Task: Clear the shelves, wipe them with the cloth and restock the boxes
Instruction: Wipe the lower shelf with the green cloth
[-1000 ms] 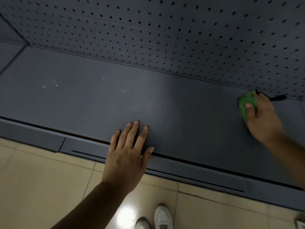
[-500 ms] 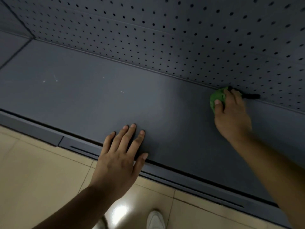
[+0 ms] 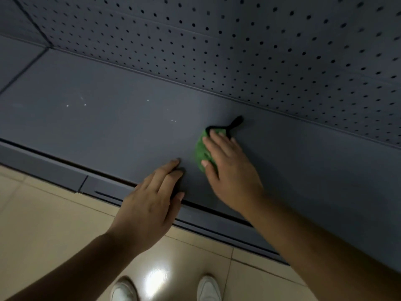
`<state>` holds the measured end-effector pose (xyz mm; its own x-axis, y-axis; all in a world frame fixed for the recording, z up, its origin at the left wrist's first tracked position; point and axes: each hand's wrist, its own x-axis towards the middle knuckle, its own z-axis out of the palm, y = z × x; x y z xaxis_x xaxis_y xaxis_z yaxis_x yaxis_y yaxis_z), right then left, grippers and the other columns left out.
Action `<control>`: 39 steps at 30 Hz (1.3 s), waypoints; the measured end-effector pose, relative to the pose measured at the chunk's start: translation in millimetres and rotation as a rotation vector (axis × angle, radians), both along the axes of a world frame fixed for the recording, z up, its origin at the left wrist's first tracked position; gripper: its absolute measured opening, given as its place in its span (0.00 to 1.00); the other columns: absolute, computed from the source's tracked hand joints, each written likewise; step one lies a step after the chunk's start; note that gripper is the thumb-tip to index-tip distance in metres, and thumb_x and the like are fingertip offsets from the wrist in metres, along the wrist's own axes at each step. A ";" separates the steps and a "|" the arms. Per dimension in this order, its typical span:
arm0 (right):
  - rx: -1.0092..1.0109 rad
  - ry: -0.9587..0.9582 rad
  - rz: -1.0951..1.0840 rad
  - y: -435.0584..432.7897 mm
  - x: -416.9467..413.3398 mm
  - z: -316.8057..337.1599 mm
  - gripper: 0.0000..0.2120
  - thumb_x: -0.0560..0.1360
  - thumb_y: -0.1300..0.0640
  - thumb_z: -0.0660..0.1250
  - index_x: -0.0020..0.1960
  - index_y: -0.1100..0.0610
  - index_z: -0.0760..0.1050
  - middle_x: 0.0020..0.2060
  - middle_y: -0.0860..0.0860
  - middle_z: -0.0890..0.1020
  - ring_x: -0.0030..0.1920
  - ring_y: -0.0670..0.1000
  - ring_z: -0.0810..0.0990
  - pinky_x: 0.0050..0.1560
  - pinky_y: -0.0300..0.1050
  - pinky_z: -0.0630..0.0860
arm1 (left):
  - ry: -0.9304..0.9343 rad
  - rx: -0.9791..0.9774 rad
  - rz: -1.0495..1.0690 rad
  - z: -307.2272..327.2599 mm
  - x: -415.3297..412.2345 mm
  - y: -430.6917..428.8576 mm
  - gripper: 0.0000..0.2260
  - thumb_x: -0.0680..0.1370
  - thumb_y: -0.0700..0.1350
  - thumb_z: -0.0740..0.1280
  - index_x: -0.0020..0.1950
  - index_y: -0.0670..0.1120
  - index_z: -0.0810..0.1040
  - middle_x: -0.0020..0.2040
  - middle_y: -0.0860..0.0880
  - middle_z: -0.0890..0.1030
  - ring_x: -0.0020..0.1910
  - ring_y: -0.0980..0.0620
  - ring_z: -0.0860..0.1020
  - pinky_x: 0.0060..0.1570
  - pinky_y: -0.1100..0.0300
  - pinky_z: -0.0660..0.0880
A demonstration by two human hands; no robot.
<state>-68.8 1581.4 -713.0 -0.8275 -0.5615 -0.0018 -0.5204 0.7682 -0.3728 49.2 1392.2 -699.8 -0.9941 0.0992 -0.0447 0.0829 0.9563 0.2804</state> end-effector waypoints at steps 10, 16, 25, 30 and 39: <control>-0.085 0.121 0.055 30.4 97.3 -1.3 0.22 0.77 0.54 0.60 0.70 0.53 0.74 0.69 0.48 0.76 0.66 0.51 0.75 0.68 0.45 0.67 | -0.013 -0.114 -0.016 2.5 -11.3 -31.6 0.25 0.83 0.57 0.53 0.73 0.44 0.71 0.71 0.45 0.74 0.70 0.47 0.73 0.69 0.56 0.65; -0.388 0.069 -0.298 84.9 103.9 11.1 0.14 0.80 0.51 0.58 0.61 0.50 0.78 0.57 0.46 0.80 0.55 0.47 0.80 0.58 0.36 0.73 | 0.011 -0.128 -0.007 2.4 -9.6 -28.4 0.24 0.83 0.56 0.52 0.71 0.44 0.73 0.71 0.45 0.75 0.69 0.46 0.75 0.69 0.54 0.65; -0.198 0.035 -0.853 130.9 3.6 14.8 0.25 0.84 0.38 0.49 0.62 0.54 0.75 0.46 0.53 0.77 0.45 0.57 0.78 0.48 0.43 0.80 | 0.046 -0.164 -0.011 0.1 -8.4 -28.8 0.23 0.83 0.56 0.53 0.72 0.46 0.75 0.72 0.45 0.75 0.71 0.47 0.74 0.70 0.54 0.65; 0.023 0.013 -0.780 119.0 -41.2 -14.5 0.34 0.81 0.35 0.45 0.71 0.58 0.71 0.67 0.60 0.74 0.65 0.65 0.73 0.68 0.61 0.73 | 0.044 -0.173 -0.007 -2.1 -7.1 -29.7 0.24 0.82 0.56 0.52 0.71 0.48 0.76 0.72 0.46 0.76 0.71 0.47 0.75 0.70 0.54 0.65; -0.026 -0.028 -0.564 8.8 -76.0 3.0 0.24 0.86 0.55 0.54 0.80 0.62 0.59 0.79 0.60 0.61 0.77 0.62 0.61 0.75 0.60 0.61 | 0.036 -0.142 -0.010 -5.0 -5.4 -34.4 0.24 0.81 0.56 0.52 0.70 0.49 0.77 0.71 0.47 0.77 0.70 0.48 0.75 0.70 0.53 0.64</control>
